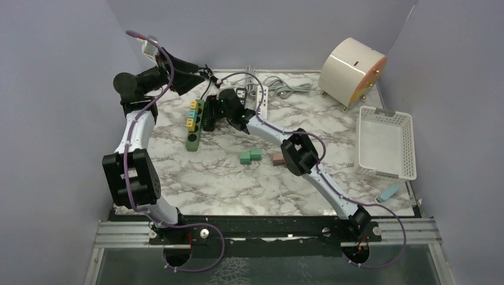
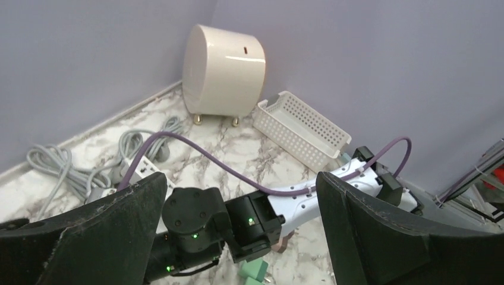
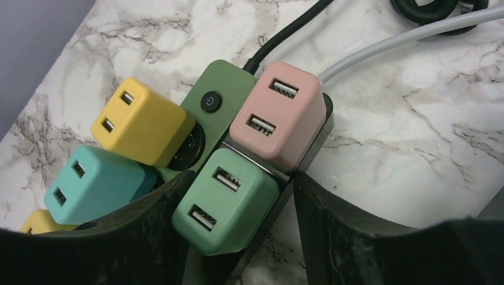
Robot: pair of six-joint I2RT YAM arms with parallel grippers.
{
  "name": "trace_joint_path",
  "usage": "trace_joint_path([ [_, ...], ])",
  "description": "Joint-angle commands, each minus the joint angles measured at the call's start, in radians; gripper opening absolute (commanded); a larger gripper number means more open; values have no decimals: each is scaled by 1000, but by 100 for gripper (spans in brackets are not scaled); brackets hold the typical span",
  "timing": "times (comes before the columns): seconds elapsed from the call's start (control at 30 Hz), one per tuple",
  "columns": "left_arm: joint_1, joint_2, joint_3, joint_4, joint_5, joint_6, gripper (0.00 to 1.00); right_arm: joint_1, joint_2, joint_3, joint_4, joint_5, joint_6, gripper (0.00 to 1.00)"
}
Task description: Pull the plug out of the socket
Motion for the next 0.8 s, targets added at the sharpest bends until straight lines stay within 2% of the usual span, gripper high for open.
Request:
trace_joint_path([
  [0.0,10,71,44,483,19,-376,99,-5,0,9,20,39,28,54],
  [0.03,11,93,41,628,15,-474,99,-5,0,8,19,38,27,44],
  [0.07,13,120,43,755,6,-580,99,-5,-3,8,14,39,27,29],
  [0.1,17,157,49,840,-2,-666,99,-5,-12,1,9,39,25,12],
  [0.13,19,185,55,850,-5,-709,99,-4,-30,-19,7,45,24,2],
  [0.17,20,208,55,852,-10,-729,99,-4,-64,-56,23,55,22,1],
  [0.3,20,316,13,828,-65,-811,98,-10,-286,-407,219,85,-15,1],
  [0.4,19,331,-93,836,-102,-826,93,-31,-437,-574,304,53,-7,1],
  [0.47,17,274,-186,686,-120,-694,92,-47,-532,-655,337,31,10,1],
  [0.53,6,178,-250,387,-148,-452,92,-55,-603,-713,360,22,11,1],
  [0.63,-37,24,-218,-356,-310,67,92,-61,-684,-773,373,7,14,1],
  [0.67,-54,-10,-195,-535,-391,191,93,-63,-706,-790,372,5,19,1],
  [0.7,-65,-36,-188,-622,-441,253,93,-67,-725,-803,369,1,26,1],
  [0.77,-76,-76,-223,-629,-471,232,94,-82,-754,-822,347,-9,45,1],
])
